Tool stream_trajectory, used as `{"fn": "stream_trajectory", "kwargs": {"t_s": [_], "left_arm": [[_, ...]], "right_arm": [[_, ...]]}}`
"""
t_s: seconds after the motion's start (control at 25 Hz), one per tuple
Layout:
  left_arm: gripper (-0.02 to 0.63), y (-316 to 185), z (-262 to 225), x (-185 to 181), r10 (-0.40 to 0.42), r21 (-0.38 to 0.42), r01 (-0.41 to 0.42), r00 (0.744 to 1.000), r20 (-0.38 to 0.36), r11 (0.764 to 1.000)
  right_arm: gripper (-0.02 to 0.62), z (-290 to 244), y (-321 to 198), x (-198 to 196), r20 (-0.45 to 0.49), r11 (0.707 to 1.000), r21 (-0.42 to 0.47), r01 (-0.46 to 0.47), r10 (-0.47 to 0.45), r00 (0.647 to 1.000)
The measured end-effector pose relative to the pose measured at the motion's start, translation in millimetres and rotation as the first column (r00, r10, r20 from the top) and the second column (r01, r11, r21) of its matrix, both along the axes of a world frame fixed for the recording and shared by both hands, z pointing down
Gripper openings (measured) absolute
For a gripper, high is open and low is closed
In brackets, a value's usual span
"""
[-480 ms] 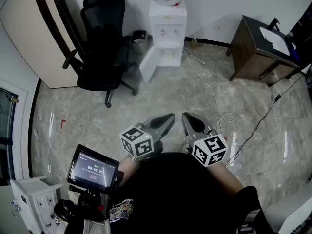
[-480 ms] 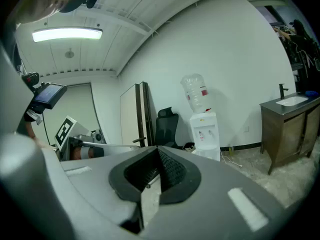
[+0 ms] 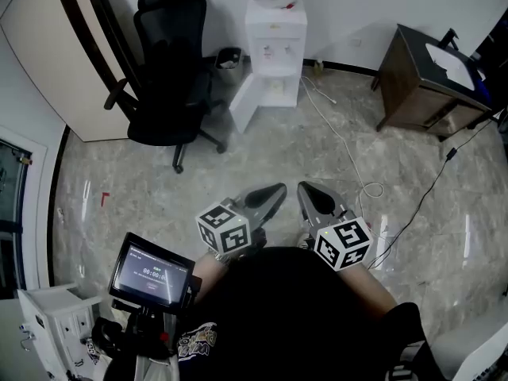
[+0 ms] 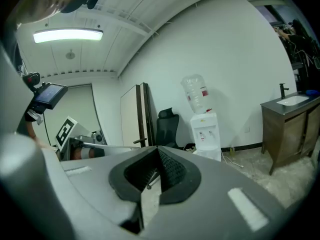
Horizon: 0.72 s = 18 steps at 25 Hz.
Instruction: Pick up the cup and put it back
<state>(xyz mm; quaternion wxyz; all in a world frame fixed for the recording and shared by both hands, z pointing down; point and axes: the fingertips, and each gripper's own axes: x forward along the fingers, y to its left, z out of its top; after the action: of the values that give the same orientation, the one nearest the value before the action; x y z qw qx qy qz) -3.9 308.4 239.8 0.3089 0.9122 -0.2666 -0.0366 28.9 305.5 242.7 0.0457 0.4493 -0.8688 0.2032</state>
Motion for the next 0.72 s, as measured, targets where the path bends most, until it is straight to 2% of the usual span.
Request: {"fn": "stream_trajectory", "kwargs": {"t_s": [0.36,0.56,0.72], "left_arm": [[0.003,-1.6,2.1,13.1,0.021,-0.005,-0.021,1.000,0.020,1.000],[0.003,1.7,-0.7,45.2,0.066,0.020,-0.067,0.997,0.031,0.998],[0.003,1.3,3.3,74.5,0.058,0.023,-0.059,0.996,0.063,0.998]], "right_arm": [[0.008,10.2,-7.3,16.1,0.039,0.998,-0.049,-0.029,0.031,0.999],[0.008,13.1,-12.0,38.0,0.060,0.998,-0.053,-0.020,0.023,0.998],[0.008,16.2,-14.7,60.5,0.069,0.998,-0.056,0.013,-0.009,0.998]]}}
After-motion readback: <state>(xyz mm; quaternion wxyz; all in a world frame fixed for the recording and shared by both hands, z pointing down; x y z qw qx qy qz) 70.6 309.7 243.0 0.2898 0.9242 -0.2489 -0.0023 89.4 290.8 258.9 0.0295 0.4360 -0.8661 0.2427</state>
